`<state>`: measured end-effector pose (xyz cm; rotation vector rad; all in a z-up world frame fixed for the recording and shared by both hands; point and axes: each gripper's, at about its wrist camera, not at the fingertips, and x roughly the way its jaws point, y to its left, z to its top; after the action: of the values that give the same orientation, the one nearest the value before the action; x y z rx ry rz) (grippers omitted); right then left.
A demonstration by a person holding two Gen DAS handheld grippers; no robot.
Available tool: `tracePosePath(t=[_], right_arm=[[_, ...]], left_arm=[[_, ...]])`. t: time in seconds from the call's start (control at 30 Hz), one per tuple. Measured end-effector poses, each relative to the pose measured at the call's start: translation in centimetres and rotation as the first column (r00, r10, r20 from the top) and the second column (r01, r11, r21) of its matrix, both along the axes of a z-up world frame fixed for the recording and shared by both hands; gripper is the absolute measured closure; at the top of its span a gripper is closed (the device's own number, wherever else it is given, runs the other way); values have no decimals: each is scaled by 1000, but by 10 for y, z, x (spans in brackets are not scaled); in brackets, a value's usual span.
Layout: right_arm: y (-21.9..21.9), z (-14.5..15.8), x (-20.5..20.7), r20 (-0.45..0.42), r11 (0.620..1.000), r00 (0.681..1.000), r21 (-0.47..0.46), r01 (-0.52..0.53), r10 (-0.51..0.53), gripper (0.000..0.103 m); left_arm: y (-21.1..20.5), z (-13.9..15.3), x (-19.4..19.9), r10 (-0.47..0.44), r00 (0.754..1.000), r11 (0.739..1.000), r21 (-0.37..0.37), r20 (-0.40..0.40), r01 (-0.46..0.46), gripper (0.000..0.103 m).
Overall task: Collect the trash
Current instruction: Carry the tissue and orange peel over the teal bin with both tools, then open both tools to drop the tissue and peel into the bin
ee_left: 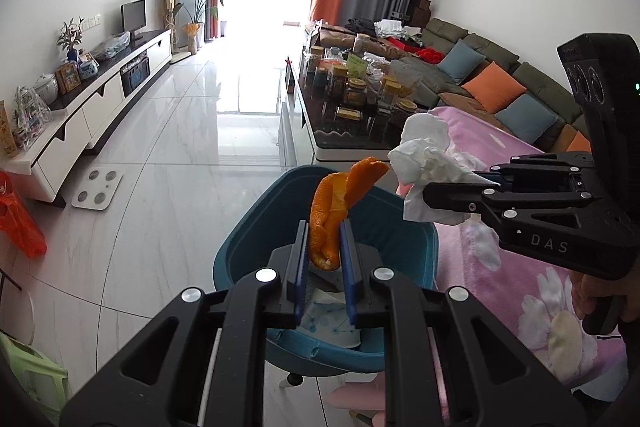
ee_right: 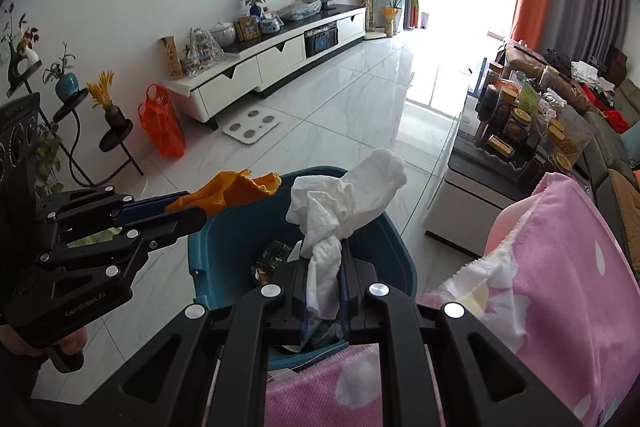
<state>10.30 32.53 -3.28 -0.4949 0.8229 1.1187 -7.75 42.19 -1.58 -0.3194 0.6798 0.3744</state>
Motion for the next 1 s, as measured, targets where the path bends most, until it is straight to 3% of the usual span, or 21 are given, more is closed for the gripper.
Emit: tracePosePath(t=[0.3,0.67,0.83,0.93,1.0], right_arm=[[37,-46,6,-69,984,997,-173,-47,36,92],[45,-74,15,-109,958,994,-283,-45,14,91],[48,-74,18,-103,954,995,-299,-38,7,75],[46,-72,23,-104,958,995,-286,-27,-3,63],[44,-68,24,-101,966,995,-256,-20,-6,61]], left_arm=[[13,-52,54,11,995,998,-65,-96,-17,88],[16,-92,92,2,984,996,-88,-176,-18,87],[19,-101,97,8,983,996,-91,-183,-25,86],[19,-99,95,17,984,995,-91,-176,-34,71],[19,-96,93,22,986,996,-85,-166,-36,68]])
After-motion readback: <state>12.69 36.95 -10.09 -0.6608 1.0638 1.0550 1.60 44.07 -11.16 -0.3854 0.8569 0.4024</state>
